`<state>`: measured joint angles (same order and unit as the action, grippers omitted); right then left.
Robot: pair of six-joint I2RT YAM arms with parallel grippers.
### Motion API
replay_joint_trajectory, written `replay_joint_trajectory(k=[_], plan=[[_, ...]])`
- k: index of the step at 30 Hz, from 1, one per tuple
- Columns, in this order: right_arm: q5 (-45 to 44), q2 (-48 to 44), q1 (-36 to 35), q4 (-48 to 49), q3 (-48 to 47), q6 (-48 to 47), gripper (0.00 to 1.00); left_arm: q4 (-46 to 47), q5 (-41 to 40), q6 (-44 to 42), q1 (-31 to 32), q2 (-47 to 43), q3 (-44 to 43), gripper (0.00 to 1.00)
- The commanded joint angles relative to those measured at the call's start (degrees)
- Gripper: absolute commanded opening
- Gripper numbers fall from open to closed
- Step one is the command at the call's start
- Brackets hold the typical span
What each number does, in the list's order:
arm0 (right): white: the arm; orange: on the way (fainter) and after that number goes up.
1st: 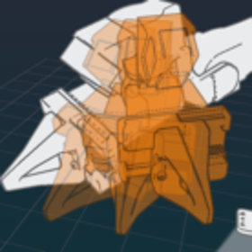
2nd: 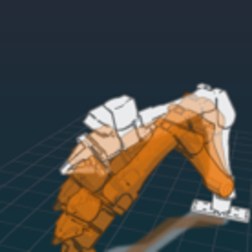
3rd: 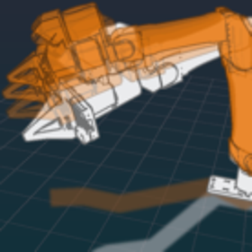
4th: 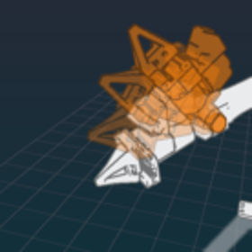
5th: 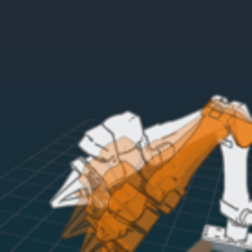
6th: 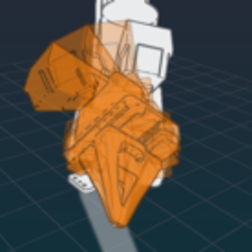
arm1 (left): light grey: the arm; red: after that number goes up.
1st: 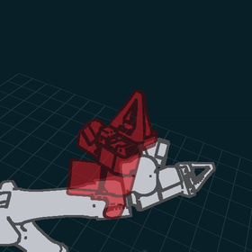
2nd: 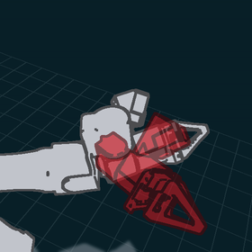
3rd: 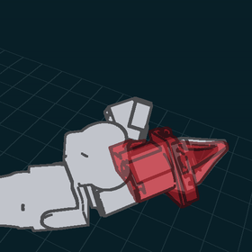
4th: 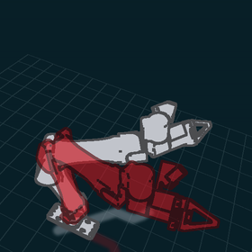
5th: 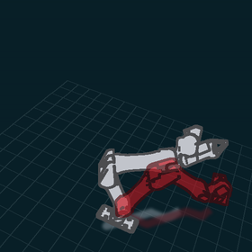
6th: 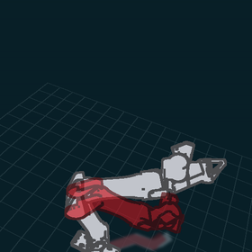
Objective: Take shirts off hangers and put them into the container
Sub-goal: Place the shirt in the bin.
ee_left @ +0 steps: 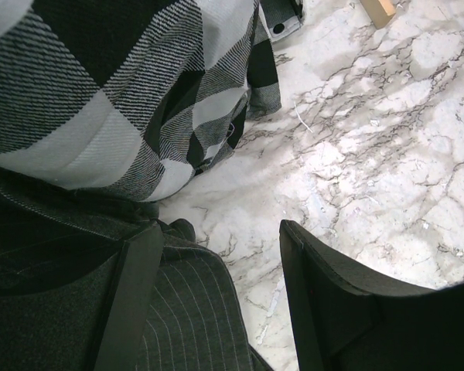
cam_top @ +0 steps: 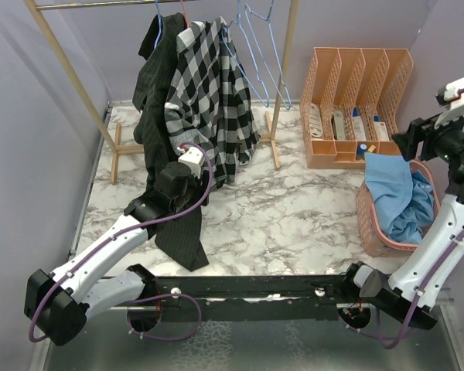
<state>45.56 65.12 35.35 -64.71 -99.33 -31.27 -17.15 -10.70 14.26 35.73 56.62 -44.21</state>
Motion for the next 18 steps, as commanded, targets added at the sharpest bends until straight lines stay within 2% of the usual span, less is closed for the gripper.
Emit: replay_joint_trajectory(k=[1, 4, 7, 9, 13, 18], plan=[[14.4, 5.5, -1.3, -2.1, -8.6, 14.3, 0.54, 1.0, 1.1, 0.5, -0.2, 0.3, 0.1, 0.65], [9.7, 6.5, -9.2, -0.2, -6.9, 18.3, 0.52, 1.3, 0.7, 0.6, -0.2, -0.5, 0.1, 0.65], [-5.8, 4.5, -26.6, 6.0, 2.0, 23.0, 0.52, 3.6, 0.7, 0.9, -0.2, -3.2, 1.4, 0.65], [-10.8, 4.5, -35.1, 7.8, 8.0, 24.3, 0.52, 5.0, 0.4, 0.9, -0.2, -5.5, 2.4, 0.65], [-10.6, 4.1, -37.5, 9.4, 14.7, 22.7, 0.51, 6.3, -1.0, 0.9, -0.2, -8.5, 3.6, 0.65], [-13.6, 4.8, -47.9, 8.4, 17.1, 20.7, 0.51, 7.6, 1.7, 0.2, -0.2, -8.5, 3.6, 0.64]])
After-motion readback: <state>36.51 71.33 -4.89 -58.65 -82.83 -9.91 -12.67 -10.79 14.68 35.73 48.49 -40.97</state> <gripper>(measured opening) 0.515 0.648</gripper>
